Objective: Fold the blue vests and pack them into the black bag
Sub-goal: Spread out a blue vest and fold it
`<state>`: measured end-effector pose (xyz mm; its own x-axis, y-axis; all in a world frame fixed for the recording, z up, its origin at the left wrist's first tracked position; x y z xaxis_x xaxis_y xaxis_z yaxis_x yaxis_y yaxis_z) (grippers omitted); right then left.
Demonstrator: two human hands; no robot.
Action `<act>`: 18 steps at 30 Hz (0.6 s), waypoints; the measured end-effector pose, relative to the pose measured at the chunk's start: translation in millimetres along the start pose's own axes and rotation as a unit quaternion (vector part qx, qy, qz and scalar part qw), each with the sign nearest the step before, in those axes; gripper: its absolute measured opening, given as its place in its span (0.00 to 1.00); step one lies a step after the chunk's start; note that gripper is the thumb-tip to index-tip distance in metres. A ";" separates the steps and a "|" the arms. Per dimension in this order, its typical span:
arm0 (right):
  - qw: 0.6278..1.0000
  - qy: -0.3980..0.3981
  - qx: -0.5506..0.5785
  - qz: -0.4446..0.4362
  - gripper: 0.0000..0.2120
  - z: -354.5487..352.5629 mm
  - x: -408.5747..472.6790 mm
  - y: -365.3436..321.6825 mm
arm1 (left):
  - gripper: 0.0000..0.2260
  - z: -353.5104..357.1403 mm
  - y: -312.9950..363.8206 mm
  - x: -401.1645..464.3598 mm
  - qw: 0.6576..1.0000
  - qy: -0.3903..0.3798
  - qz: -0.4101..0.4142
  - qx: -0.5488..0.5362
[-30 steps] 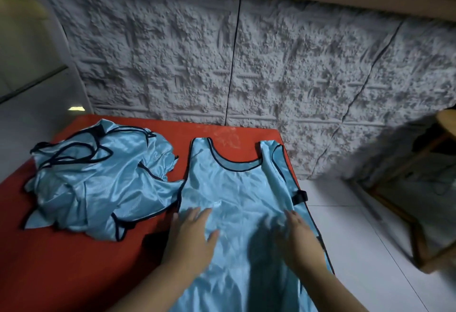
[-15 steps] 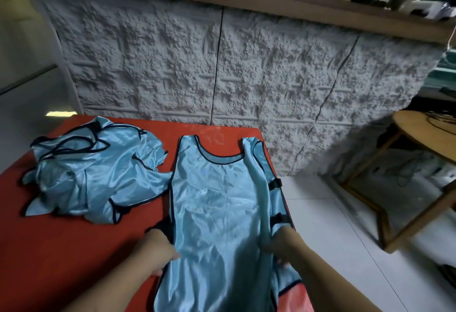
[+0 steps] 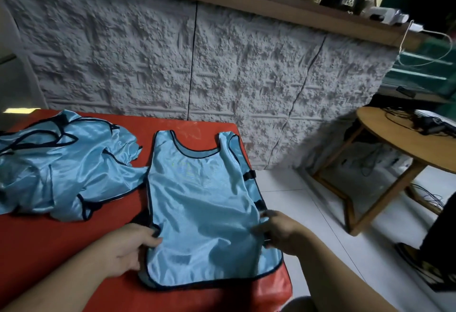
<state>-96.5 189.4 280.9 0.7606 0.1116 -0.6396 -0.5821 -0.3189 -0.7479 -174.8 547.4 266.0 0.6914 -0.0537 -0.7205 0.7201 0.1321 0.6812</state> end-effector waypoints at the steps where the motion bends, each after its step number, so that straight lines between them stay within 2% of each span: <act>1: 1.000 0.027 0.011 -0.011 0.25 -4.7 0.7 -3.0 | 0.09 3.7 1.5 3.5 0.999 -0.012 0.014 -0.034; 4: 0.987 0.152 0.016 -0.057 0.23 -17.3 0.8 -8.8 | 0.11 10.4 -2.8 20.5 0.993 0.009 0.062 -0.096; 6: 0.977 0.200 -0.055 -0.050 0.24 -18.9 3.1 -5.5 | 0.12 15.3 -10.4 29.4 0.992 0.038 0.070 -0.099; 8: 0.961 0.206 -0.183 0.013 0.24 -14.2 4.5 0.9 | 0.12 19.2 -15.9 30.8 0.993 0.063 0.075 -0.066; 10: 0.941 0.215 -0.248 0.081 0.20 -13.1 4.5 6.4 | 0.14 17.6 -18.8 31.3 0.990 0.094 0.102 0.018; 13: 0.934 0.210 -0.257 0.130 0.21 -16.9 4.4 8.6 | 0.17 12.1 -19.9 26.2 0.969 0.142 0.121 0.163; 16: 0.934 0.183 -0.269 0.150 0.27 -18.6 2.1 9.2 | 0.18 3.4 -20.9 21.8 0.928 0.209 0.130 0.279; 18: 0.937 0.156 -0.263 0.167 0.28 -18.1 0.9 8.3 | 0.19 -4.7 -20.1 19.7 0.903 0.244 0.125 0.330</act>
<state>-95.5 169.8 277.4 0.6564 -0.3313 -0.6778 -0.6423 -0.7167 -0.2716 -175.9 548.4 237.5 0.8455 0.3593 -0.3949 0.5337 -0.5481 0.6440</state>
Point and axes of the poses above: each hand's wrist, its own x-axis towards the middle knuckle, its own z-axis out of the palm, y = z × x, the point moved 2 cm from there along x, towards the middle knuckle, and after that the axes turned 1 degree about -x, right-handed, at the moved point
